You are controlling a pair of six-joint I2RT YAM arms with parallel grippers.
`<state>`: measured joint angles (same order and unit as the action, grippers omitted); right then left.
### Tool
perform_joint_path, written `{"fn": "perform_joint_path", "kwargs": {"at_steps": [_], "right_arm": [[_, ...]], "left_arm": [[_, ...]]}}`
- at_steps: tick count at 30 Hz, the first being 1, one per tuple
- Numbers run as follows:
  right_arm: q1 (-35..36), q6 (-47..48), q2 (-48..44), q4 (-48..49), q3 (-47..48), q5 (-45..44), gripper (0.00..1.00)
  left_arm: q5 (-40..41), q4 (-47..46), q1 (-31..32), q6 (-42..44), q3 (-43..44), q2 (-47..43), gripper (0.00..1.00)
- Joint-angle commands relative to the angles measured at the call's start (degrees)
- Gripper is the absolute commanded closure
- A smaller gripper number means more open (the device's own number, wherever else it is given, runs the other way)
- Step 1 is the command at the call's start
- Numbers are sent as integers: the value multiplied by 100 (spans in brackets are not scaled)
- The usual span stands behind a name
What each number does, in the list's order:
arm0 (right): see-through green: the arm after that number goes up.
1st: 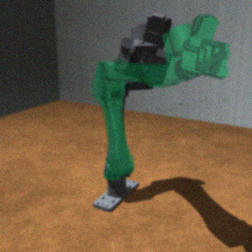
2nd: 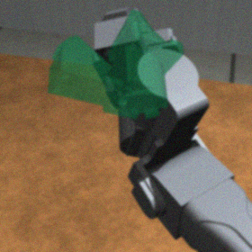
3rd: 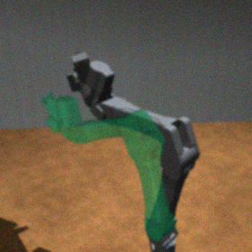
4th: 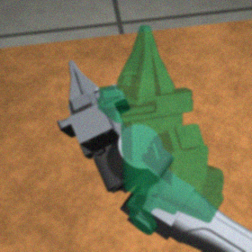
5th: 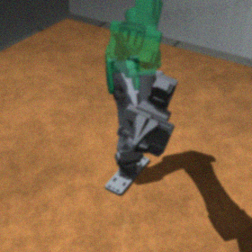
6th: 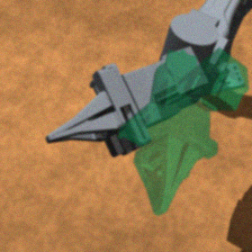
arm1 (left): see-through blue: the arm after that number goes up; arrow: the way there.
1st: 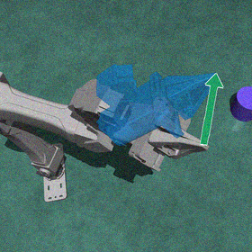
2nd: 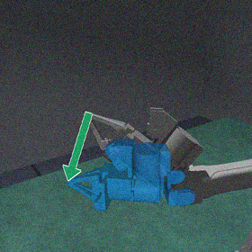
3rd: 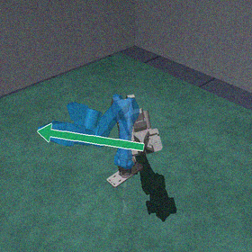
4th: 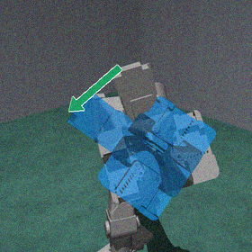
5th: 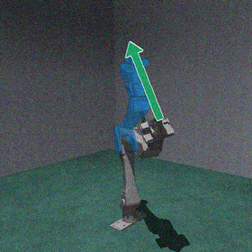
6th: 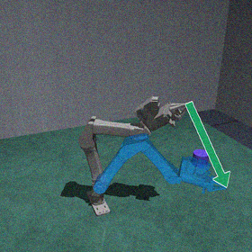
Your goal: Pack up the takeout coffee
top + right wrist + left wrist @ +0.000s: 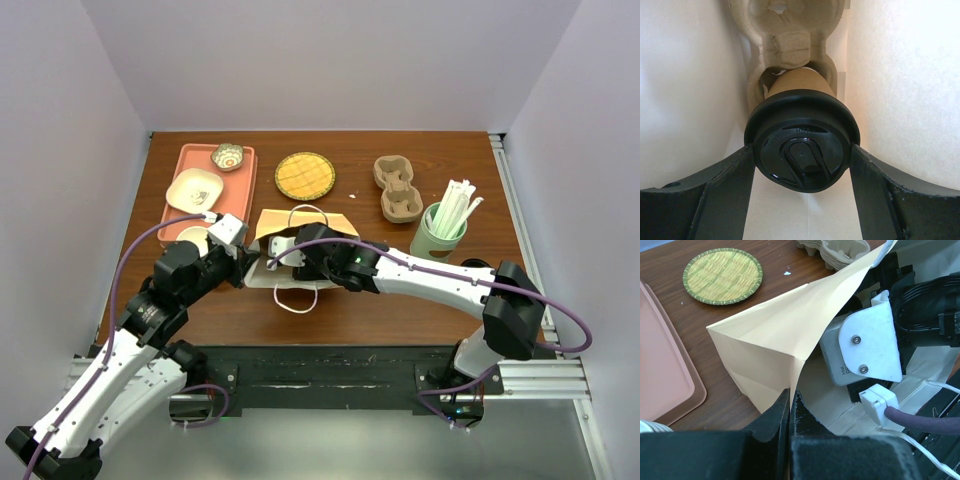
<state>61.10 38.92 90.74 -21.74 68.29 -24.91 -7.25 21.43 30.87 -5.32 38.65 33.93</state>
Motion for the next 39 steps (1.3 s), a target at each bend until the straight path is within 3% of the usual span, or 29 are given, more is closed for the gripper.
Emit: {"fn": "perform_joint_path", "kwargs": {"at_steps": [1, 12, 30, 39], "right_arm": [[-2, -139, -241, 82, 263, -128, 66], [-2, -191, -293, 223, 413, -559, 68], [-2, -481, -57, -191, 826, 811, 67], [7, -200, 137, -69, 598, 637, 67]], "left_arm": [[-110, -271, -11, 40, -33, -10, 100], [-119, -271, -11, 49, -7, -1, 100], [-155, -289, -20, 93, -7, 17, 100], [-189, -262, -20, 101, 19, 43, 100]]}}
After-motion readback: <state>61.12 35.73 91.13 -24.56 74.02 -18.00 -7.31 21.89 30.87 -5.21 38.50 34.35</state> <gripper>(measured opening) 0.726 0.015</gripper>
